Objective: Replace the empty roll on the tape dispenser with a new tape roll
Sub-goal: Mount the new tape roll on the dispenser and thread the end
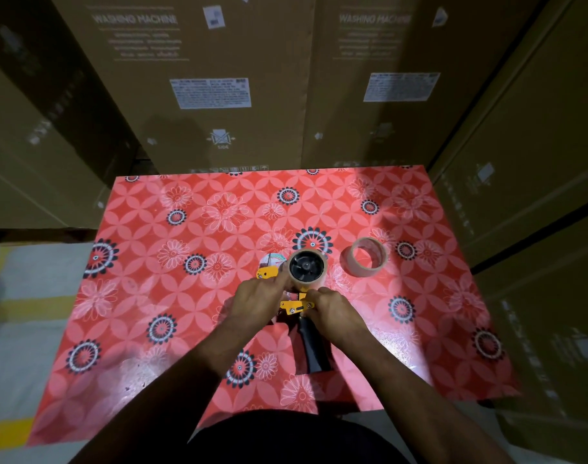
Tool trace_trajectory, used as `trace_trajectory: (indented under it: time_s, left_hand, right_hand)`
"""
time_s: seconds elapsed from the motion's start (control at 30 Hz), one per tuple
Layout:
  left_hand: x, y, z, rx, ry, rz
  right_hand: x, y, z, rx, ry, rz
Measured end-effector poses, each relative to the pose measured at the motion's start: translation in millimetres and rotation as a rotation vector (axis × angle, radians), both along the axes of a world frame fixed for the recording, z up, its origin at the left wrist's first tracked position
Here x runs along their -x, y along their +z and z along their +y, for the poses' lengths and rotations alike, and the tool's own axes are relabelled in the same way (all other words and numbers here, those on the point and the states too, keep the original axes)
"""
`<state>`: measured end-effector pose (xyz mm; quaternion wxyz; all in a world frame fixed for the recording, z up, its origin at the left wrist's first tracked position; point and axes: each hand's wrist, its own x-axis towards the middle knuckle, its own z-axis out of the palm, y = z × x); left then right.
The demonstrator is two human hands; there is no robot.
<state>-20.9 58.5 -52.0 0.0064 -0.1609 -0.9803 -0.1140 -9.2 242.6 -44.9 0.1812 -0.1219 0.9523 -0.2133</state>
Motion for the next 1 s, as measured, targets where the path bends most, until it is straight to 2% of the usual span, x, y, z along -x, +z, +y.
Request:
trace_trajectory:
  time_s: [0.23,0.33,0.57,0.73,0.9,1.0]
  left_hand:
    - [-14,-10,0,0.092,-0.032,0.147]
    - [-15,-7,-2,0.063,0.046,0.088]
    - [-17,-12,2,-0.075,0.306,-0.036]
    - [-32,-14,6,-0.145,0.367,0.005]
    - [-38,-19,-5,-0.477,0.474,-0.120]
    - [-35,-17,-16,-0.505,0.418,-0.137]
  right_hand:
    - [2,1,-2,-0.006,-0.004,-0.005]
    - [1,0,-3,-0.016,0.003,0.001]
    - [0,1,-7,-0.010,0.004,0.018]
    - [2,0,-5,-0.004,0.009,0.036]
    - [3,-3,-4,0.027,-0.010,0.035]
    - [6,-3,-2,0.026,0.015,0.039]
